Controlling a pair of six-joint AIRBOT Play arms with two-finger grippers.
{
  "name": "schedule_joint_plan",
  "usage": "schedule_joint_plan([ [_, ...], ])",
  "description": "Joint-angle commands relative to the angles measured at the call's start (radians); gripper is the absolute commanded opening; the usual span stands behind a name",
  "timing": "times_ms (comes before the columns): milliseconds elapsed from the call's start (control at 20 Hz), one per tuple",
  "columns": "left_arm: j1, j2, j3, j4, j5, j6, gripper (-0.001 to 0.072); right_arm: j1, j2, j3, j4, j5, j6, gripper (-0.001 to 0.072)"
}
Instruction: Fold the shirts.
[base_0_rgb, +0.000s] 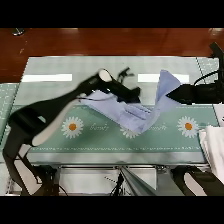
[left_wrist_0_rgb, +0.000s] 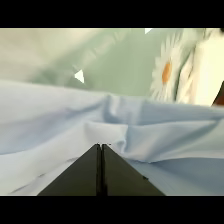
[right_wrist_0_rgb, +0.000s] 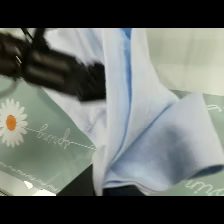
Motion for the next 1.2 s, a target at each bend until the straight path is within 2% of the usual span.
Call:
schedule_joint_plan([
  [0,0.266,0.106,0.002,0.0,-0.127,0.017,0.0021,0.008,-0.003,0.001,0.09,-0.021,-0.015,0.0026],
  [150,0.467,0.284,0.001,0.06,-0.2,0.059,0.0021,0.157,-0.083,0.049,0.096,-0.095,-0.008,0.0026],
  [250,0.56,0.435,0.001,0.15,-0.252,0.087,0.0021,0.297,-0.192,0.107,0.093,-0.177,0.01,0.0026],
  [400,0.604,0.72,-0.081,0.41,-0.266,0.102,0.0021,0.463,-0.413,0.253,0.093,-0.254,0.019,0.0026],
  [500,0.602,0.907,-0.201,0.515,-0.265,0.102,0.0021,0.537,-0.576,0.387,0.093,-0.279,0.021,0.0026],
  [650,0.603,1.146,-0.444,0.515,-0.22,0.099,0.0021,0.586,-0.776,0.56,0.093,-0.283,0.035,0.0026],
  [800,0.603,1.318,-0.69,0.511,-0.143,0.05,0.0021,0.608,-0.906,0.657,0.095,-0.279,0.054,0.0026],
  [950,0.603,1.38,-0.867,0.463,-0.135,0.048,0.0022,0.611,-0.987,0.709,0.1,-0.284,0.061,0.0026],
  [1150,0.603,1.371,-0.999,0.388,-0.096,0.06,0.0022,0.607,-1.017,0.725,0.09,-0.345,0.094,0.0026],
])
